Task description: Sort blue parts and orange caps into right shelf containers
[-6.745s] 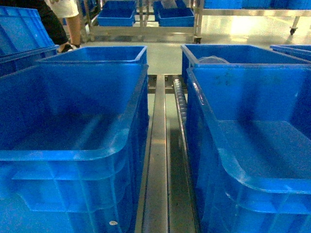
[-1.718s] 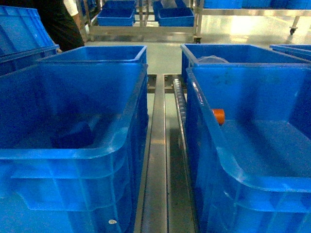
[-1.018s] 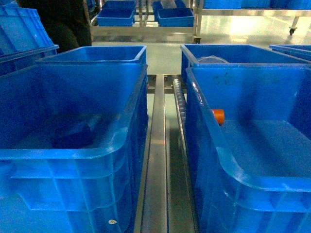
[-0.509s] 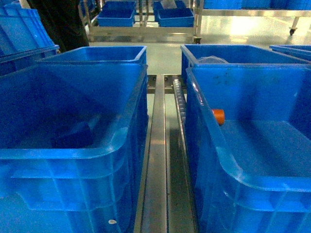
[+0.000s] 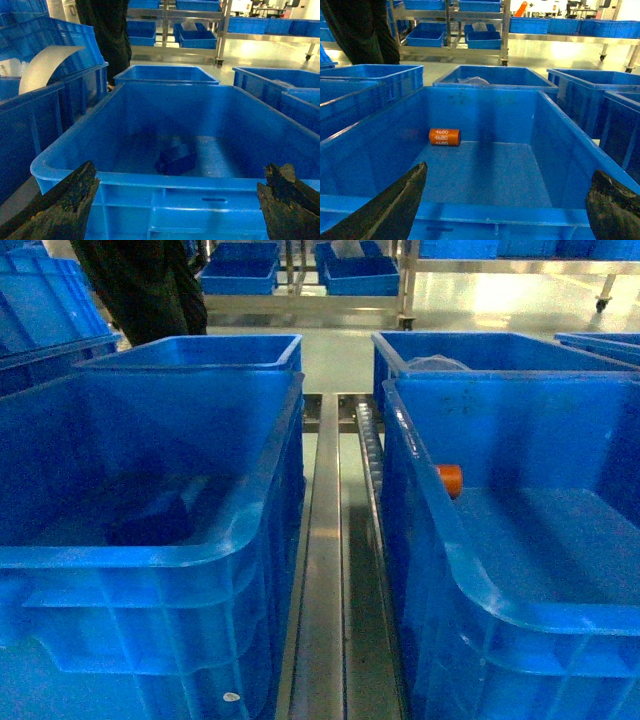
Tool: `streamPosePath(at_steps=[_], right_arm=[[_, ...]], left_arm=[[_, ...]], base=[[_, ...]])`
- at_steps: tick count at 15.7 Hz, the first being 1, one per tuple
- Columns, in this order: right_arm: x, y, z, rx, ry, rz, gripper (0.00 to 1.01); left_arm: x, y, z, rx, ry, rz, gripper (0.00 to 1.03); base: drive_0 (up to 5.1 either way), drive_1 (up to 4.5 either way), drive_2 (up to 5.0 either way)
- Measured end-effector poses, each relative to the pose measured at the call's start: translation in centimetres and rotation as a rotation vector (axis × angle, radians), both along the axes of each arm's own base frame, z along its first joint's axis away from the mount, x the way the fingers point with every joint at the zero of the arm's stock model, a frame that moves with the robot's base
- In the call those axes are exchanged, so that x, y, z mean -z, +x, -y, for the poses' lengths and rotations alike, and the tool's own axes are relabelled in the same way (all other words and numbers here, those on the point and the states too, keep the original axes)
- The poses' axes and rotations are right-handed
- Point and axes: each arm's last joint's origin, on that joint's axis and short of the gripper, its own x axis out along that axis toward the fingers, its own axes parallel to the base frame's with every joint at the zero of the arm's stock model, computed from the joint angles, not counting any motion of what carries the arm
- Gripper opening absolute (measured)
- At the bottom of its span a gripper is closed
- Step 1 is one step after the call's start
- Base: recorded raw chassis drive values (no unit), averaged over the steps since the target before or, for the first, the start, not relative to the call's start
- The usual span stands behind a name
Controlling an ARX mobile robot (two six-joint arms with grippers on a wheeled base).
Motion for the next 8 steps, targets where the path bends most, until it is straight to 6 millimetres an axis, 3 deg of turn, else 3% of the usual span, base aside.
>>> streamPosePath(at_steps=[8], right_arm=[[0.00,0.00,0.00,0.000,0.000,0.000,0.98]], left_arm=[[0.00,0.00,0.00,0.000,0.000,0.000,0.98]], base=[[0.0,0.00,0.0]])
